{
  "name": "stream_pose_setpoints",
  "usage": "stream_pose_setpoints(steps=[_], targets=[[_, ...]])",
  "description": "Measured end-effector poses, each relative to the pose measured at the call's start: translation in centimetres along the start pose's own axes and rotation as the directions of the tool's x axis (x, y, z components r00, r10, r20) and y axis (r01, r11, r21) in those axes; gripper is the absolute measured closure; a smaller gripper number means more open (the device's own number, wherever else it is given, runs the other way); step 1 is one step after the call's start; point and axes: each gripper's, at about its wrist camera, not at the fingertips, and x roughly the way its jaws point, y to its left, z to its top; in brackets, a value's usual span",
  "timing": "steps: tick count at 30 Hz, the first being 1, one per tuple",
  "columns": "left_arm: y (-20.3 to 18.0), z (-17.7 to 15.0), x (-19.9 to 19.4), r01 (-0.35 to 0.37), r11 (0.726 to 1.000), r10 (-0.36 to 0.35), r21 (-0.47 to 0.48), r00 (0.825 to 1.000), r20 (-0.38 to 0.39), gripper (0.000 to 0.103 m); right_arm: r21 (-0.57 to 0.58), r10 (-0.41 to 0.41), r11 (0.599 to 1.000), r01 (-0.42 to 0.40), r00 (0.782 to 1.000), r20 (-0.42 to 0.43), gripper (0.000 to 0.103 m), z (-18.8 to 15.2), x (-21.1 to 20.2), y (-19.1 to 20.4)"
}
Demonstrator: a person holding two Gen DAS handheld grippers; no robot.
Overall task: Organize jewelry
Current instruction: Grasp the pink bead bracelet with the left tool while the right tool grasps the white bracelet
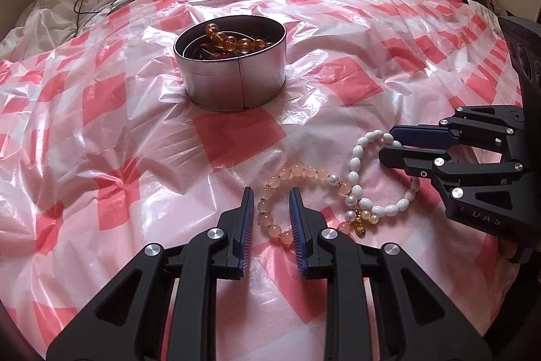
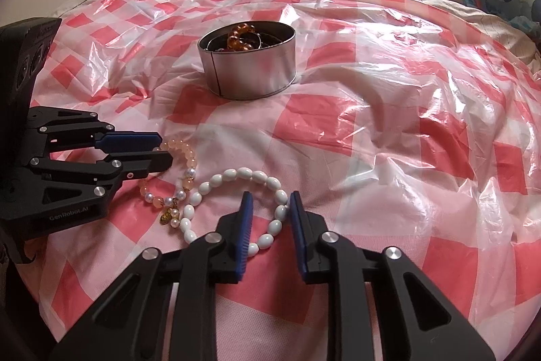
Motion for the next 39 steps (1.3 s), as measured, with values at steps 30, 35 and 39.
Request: stream_pose_setpoints(steps=[30, 35, 39], targets=[[0.8, 0.0, 0.2, 0.046, 0.999, -0.047, -0.023, 0.999, -0.009, 0.095, 0.043, 0.026, 0.999, -0.026, 1.000, -0.002, 0.094, 0.1, 0.0, -0.5], [0.9, -0.1, 0.6, 0.055, 0.998, -0.056, -0.039, 0.998, -0.022, 0.093, 0.036, 0.027, 0.999, -0.027, 1.000, -0.006, 0.094, 0.1, 0.1, -0.3], [0.7, -0.1, 0.2, 0.072, 0.997, -0.072, -0.029, 0.997, -0.002, 0.096, 0.043, 0.056, 0.997, -0.057, 0.998, 0.022, 0.095, 0.1, -0.4, -0.3]])
